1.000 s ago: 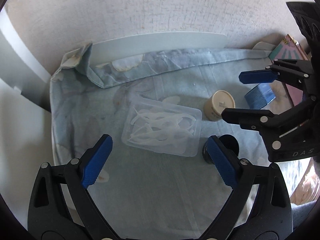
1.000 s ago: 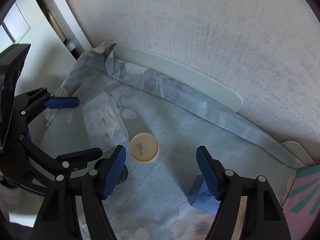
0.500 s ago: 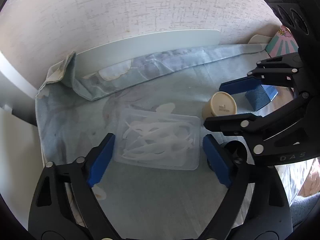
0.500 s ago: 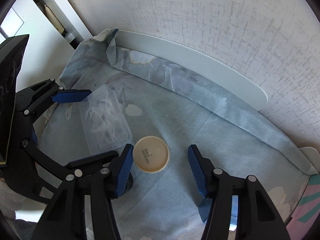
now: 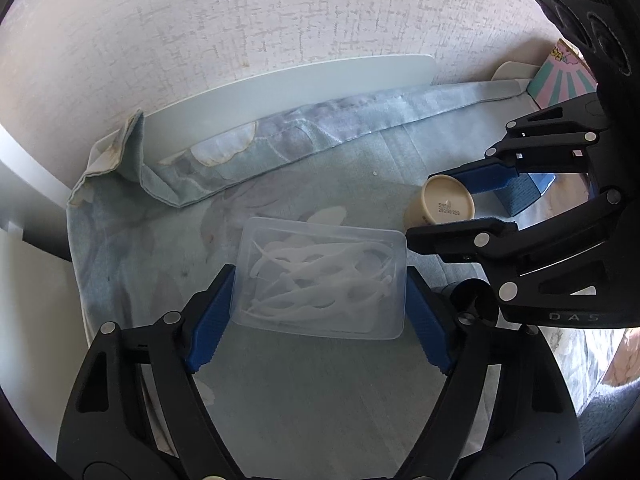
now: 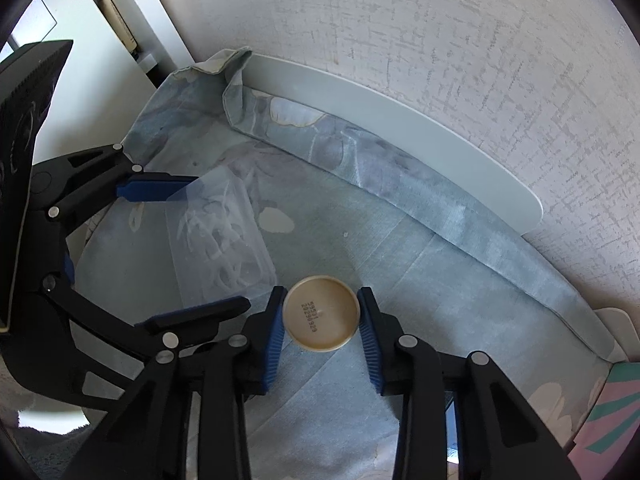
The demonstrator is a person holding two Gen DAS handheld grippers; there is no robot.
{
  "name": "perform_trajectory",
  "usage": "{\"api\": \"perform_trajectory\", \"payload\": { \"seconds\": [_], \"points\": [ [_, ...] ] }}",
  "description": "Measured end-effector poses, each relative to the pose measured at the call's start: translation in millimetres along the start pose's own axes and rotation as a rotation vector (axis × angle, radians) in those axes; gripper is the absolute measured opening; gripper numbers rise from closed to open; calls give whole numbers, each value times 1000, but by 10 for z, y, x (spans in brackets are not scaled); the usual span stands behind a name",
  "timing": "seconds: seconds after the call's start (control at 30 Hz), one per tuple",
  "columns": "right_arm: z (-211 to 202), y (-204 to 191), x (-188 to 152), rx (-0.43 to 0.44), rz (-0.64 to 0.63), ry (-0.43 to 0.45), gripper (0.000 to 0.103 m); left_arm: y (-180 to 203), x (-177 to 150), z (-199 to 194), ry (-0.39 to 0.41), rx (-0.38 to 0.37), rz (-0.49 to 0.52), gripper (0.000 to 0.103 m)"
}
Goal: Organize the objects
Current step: 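Grasp the clear floss-pick tray with the left gripper while the right grasps the cream jar, then carry the clear tray and cream jar in both grippers over the cardboard box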
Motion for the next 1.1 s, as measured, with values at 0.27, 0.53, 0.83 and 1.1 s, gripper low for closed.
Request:
{"api": "perform_trajectory", "payload": {
  "seconds": [0.27, 0.53, 0.83, 1.1],
  "points": [
    [-160, 16, -23, -17, 10, 40, 32, -70, 58, -172, 24, -30, -40, 78],
    [-632, -3, -20, -11, 35, 95, 32, -121, 134, -557, 77, -32, -67, 78],
    [-1307, 34, -111, 0, 65, 159, 32, -10, 430, -1156, 140, -8, -51, 78],
    [-1728, 109, -149, 0, 127, 223, 32, 193, 810, -1572, 179, -28, -38, 78]
  ]
}}
Point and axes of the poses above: each gripper's, at about its wrist camera, not at the fingertips, and z roughly the way its jaws point, y to its right, x to its top, the point moved 2 cm from there along z, roughly the way its jaws point, and after that the axes turned 6 degrees about z, right-handed, at the moved point
